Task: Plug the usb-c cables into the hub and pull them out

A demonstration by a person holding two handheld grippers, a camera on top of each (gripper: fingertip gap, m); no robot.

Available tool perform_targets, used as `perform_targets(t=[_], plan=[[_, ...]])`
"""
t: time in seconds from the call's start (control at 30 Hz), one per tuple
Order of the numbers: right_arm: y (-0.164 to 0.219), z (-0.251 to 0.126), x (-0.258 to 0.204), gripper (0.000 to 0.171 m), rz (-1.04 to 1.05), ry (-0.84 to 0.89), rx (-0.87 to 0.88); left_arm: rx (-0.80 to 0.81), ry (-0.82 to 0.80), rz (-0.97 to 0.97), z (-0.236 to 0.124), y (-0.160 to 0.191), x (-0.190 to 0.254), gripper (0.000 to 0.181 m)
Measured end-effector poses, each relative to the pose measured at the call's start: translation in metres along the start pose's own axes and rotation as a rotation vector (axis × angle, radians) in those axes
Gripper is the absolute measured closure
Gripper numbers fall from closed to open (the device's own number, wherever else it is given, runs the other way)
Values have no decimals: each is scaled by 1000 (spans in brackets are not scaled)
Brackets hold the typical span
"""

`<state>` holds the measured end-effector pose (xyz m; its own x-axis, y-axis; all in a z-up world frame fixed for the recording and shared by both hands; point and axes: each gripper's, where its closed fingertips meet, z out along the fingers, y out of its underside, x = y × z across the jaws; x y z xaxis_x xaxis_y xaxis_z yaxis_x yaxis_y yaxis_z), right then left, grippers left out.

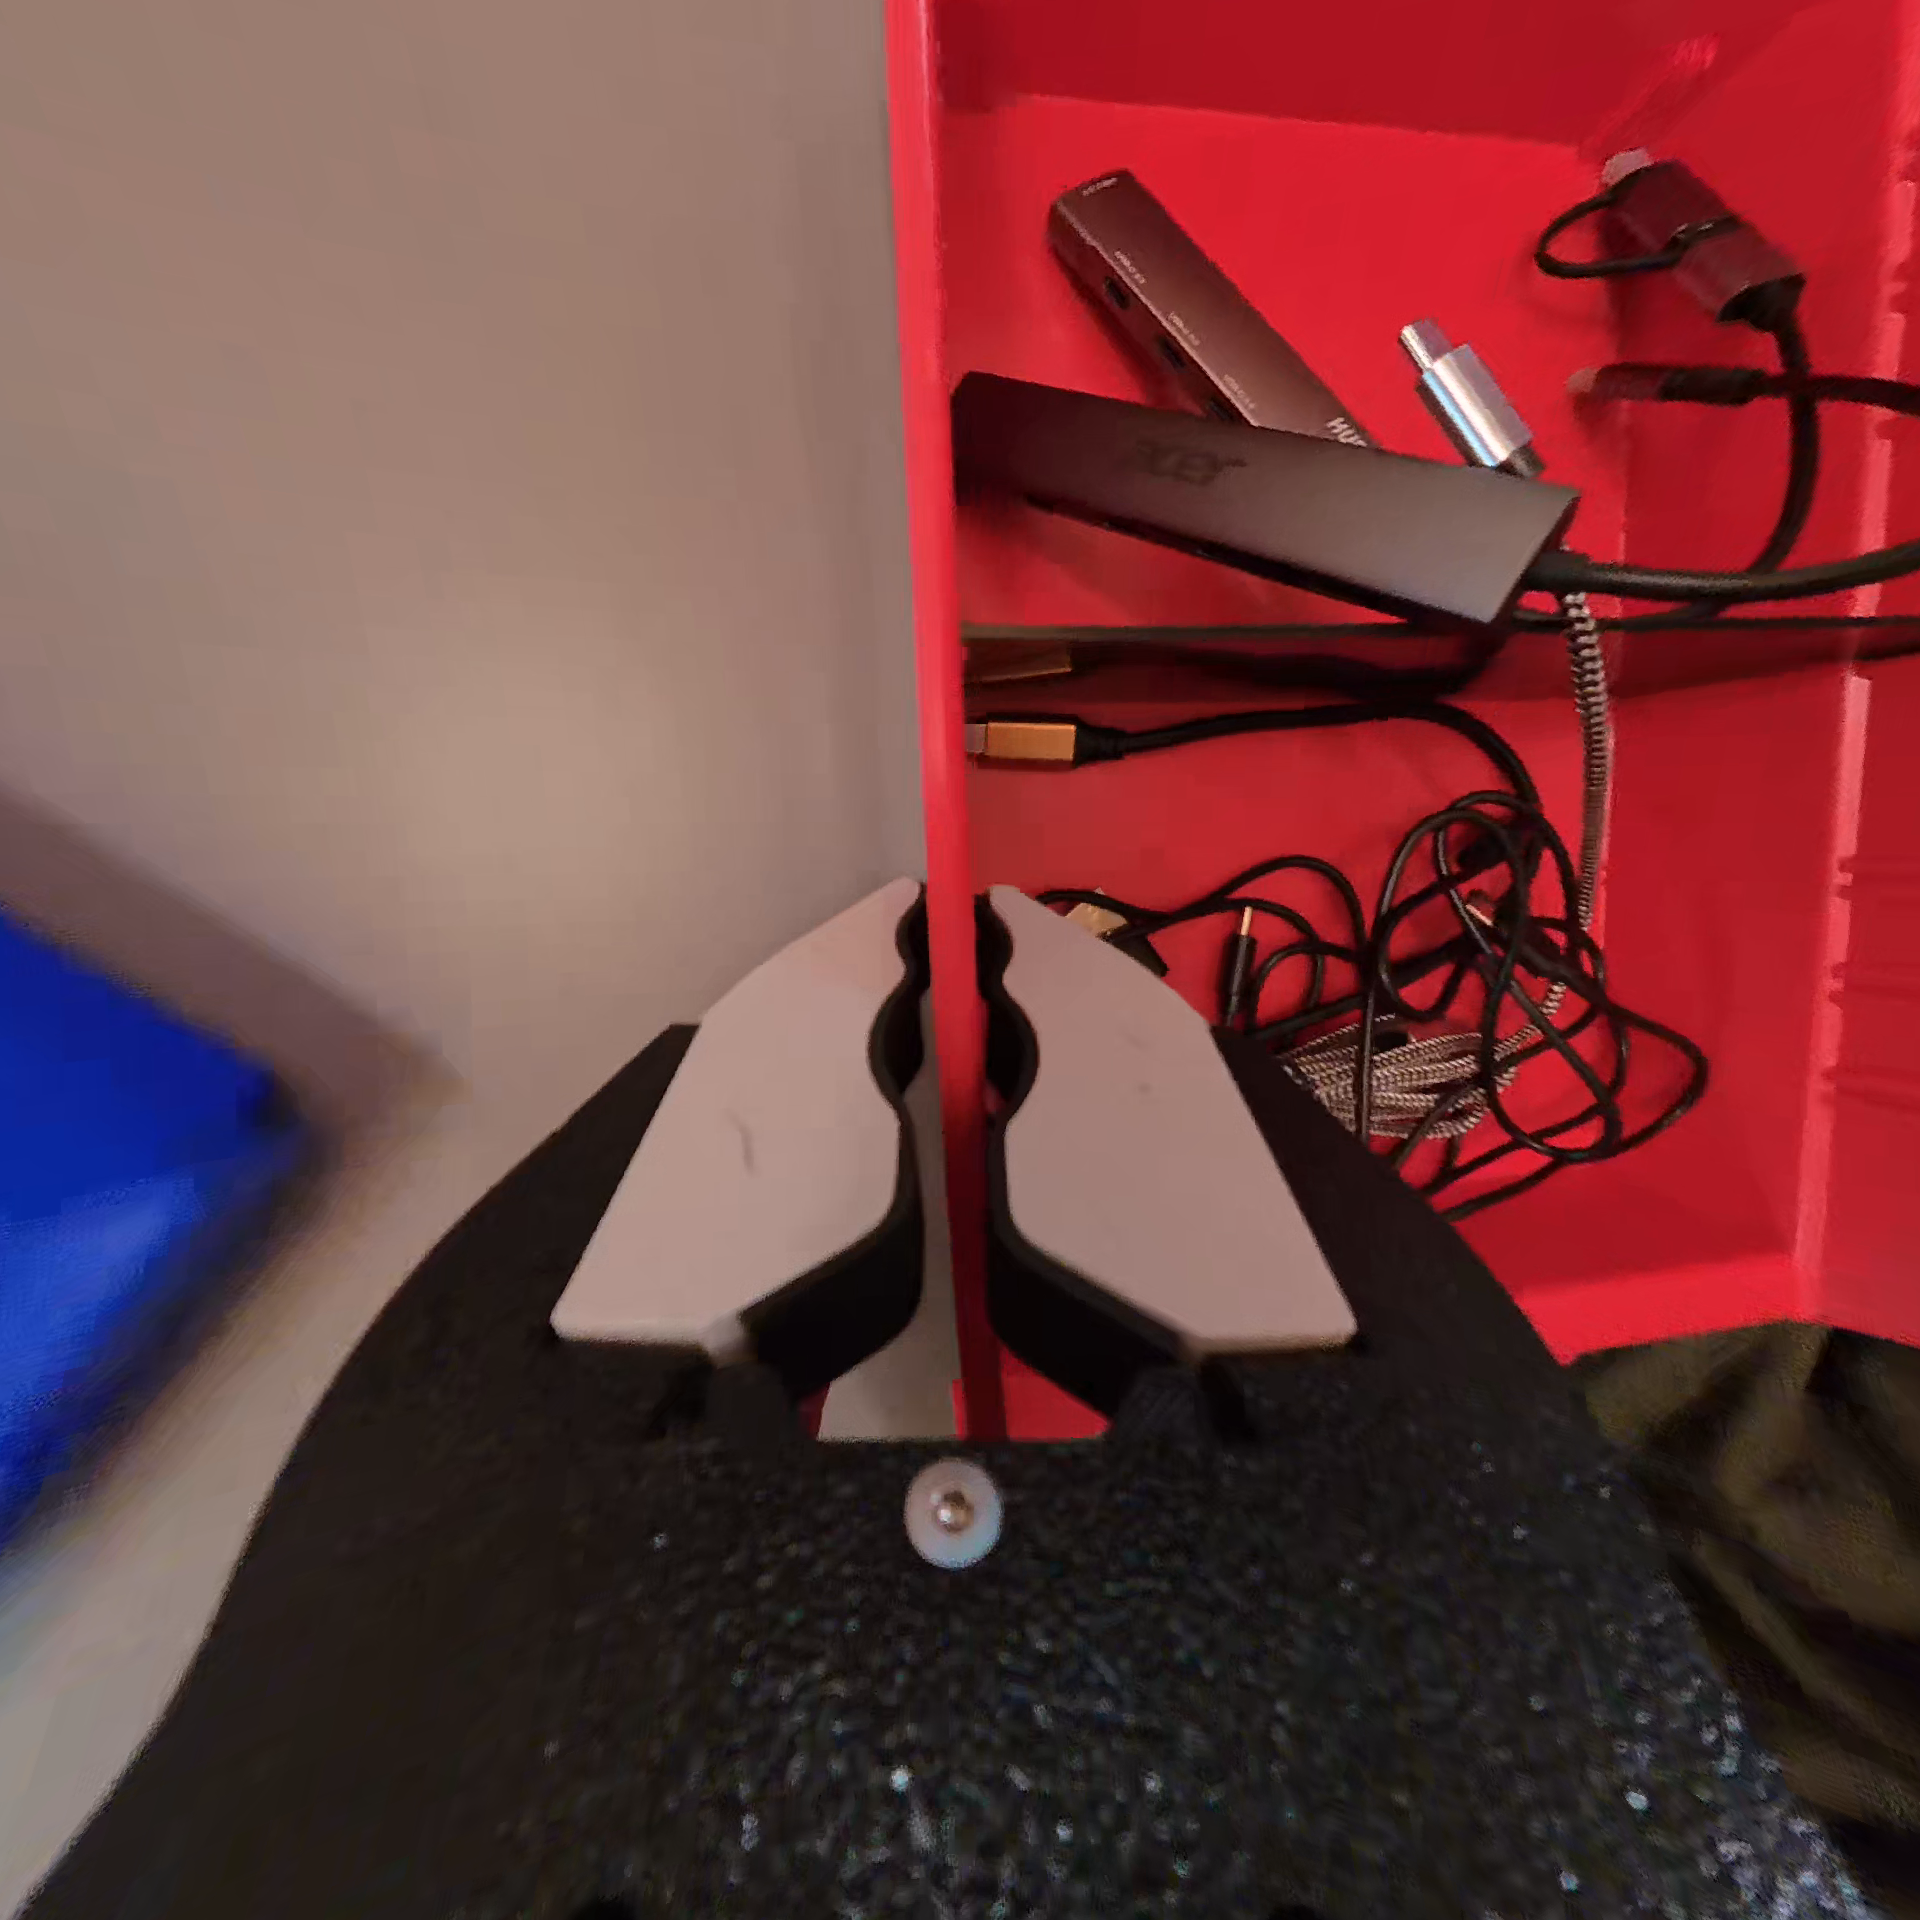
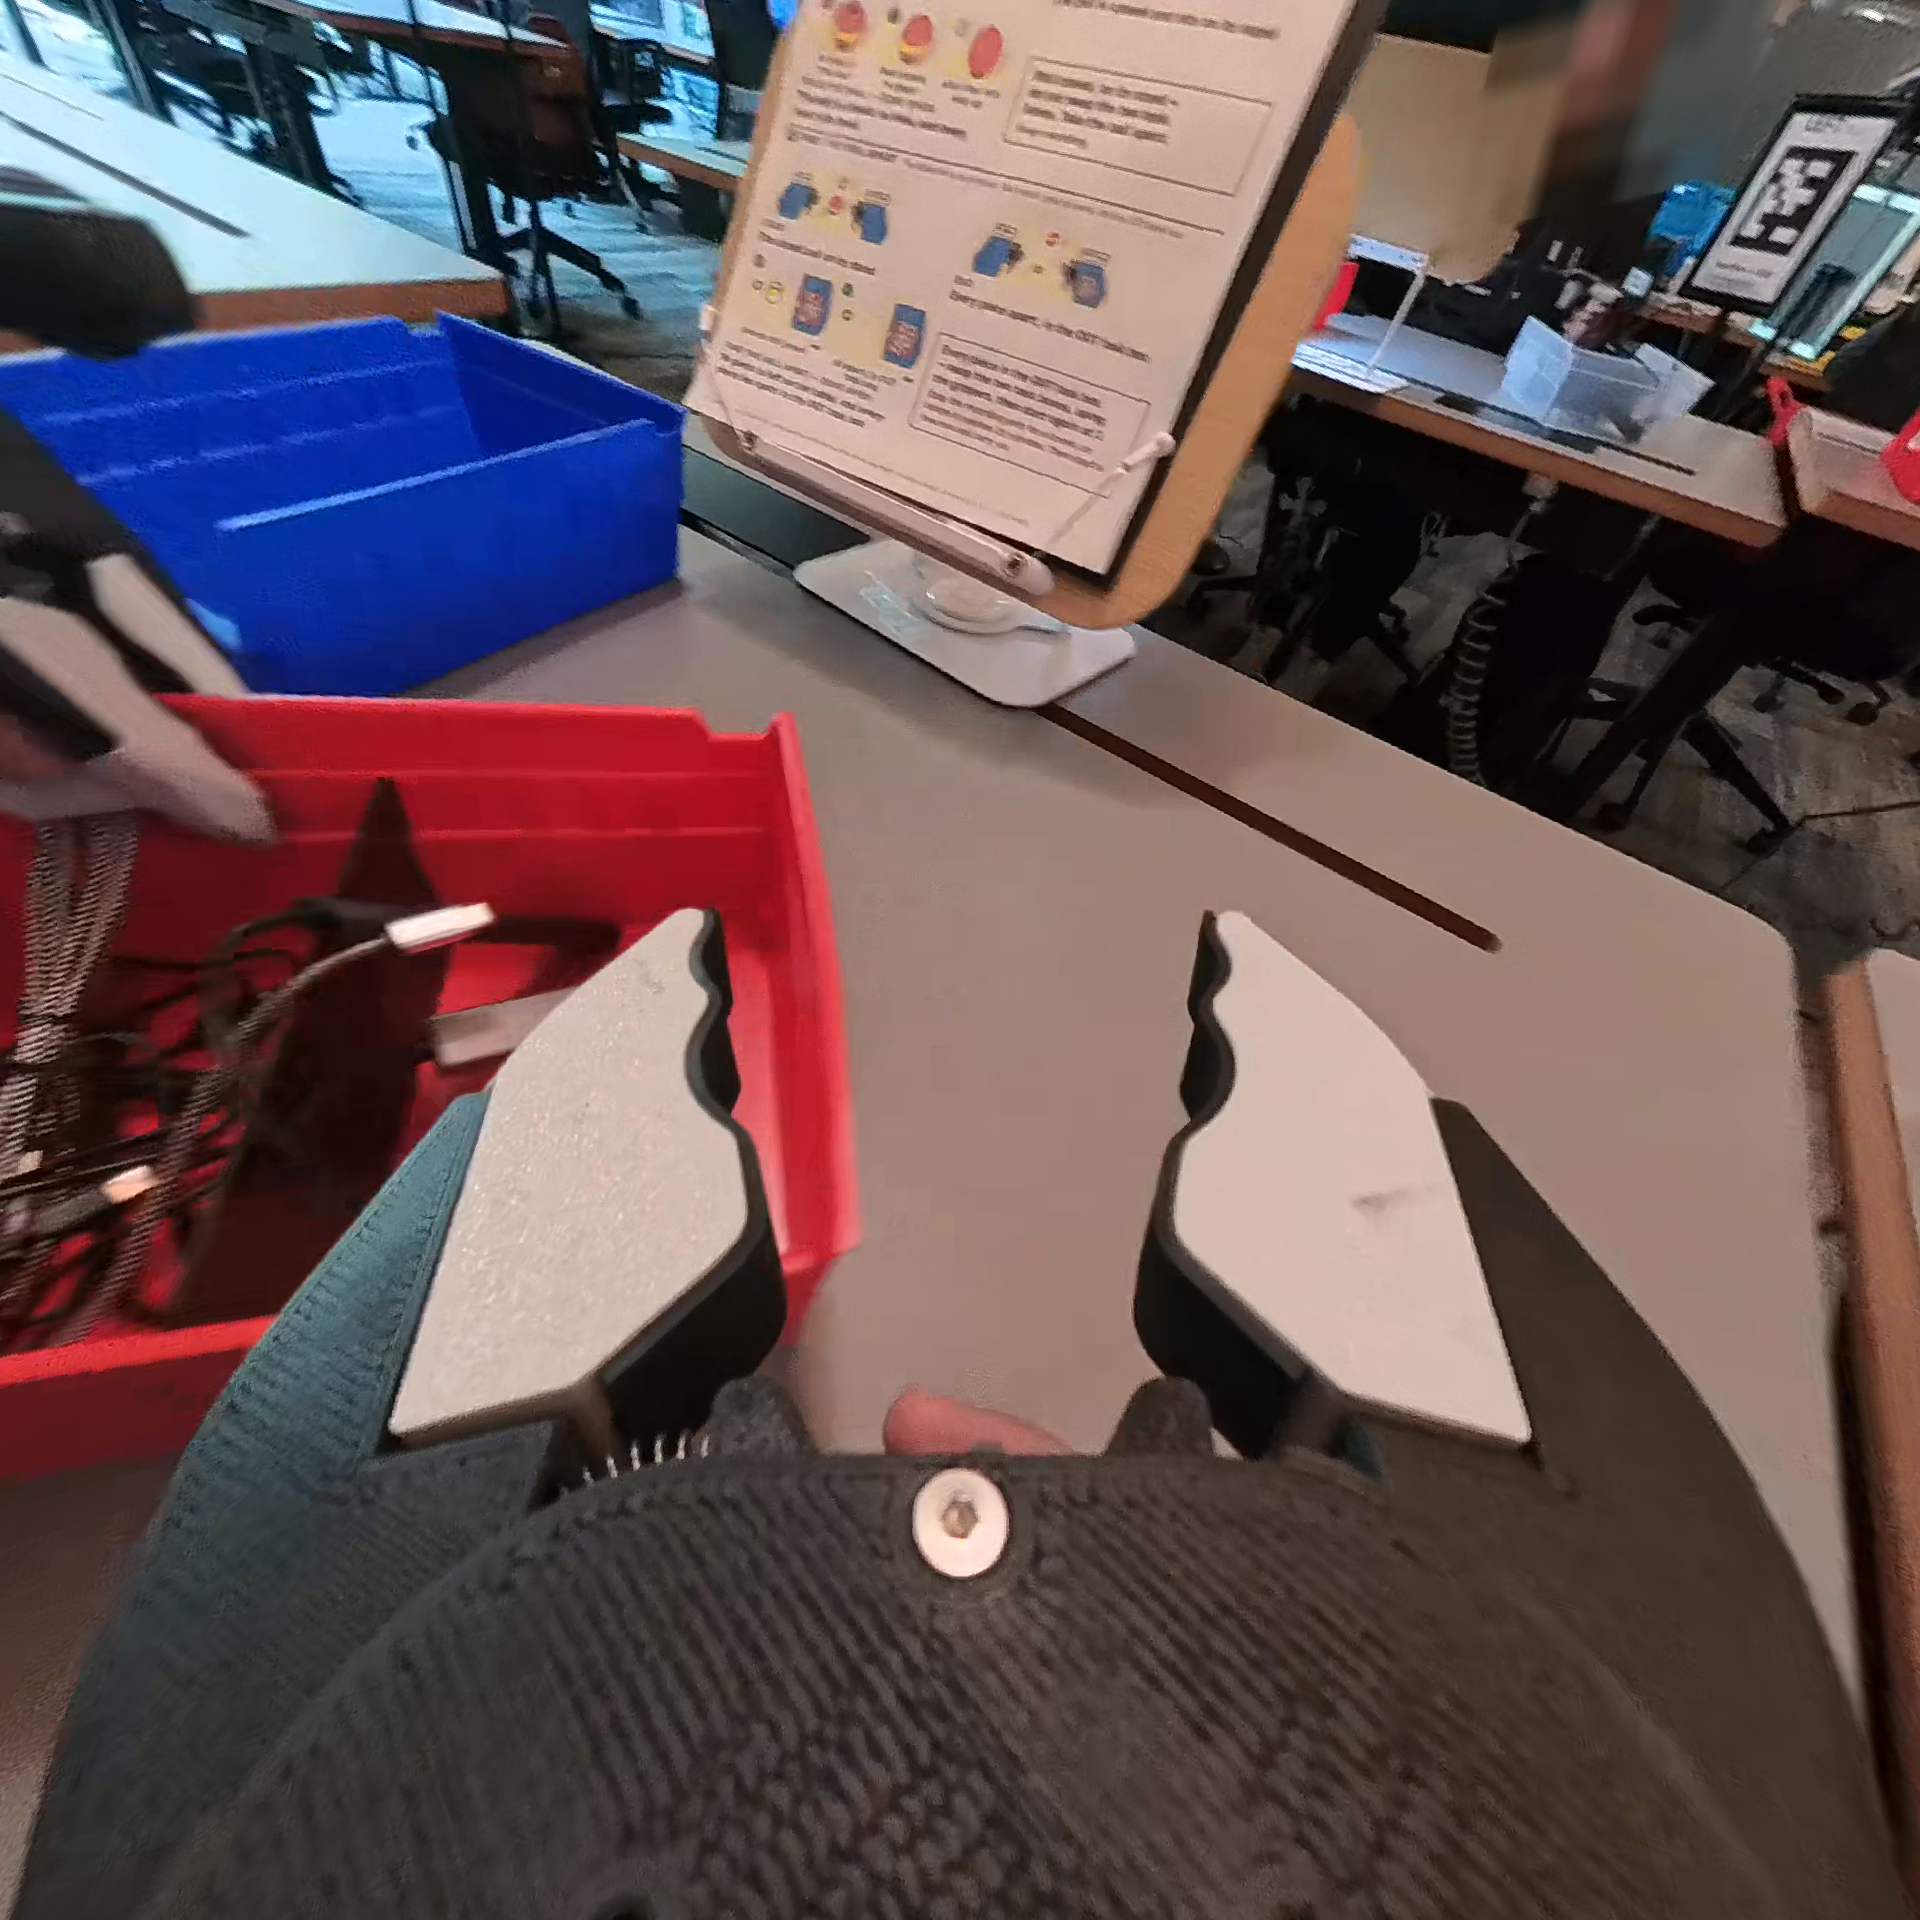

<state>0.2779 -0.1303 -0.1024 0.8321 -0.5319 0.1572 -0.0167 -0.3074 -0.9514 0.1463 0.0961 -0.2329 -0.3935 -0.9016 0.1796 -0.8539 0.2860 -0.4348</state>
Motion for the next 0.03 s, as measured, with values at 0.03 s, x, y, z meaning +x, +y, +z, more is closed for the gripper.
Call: perform_targets(t=[0.03], plan=[[-4, 4, -10, 86, 8, -26, 14, 2, -16, 3, -11, 22, 0, 175]])
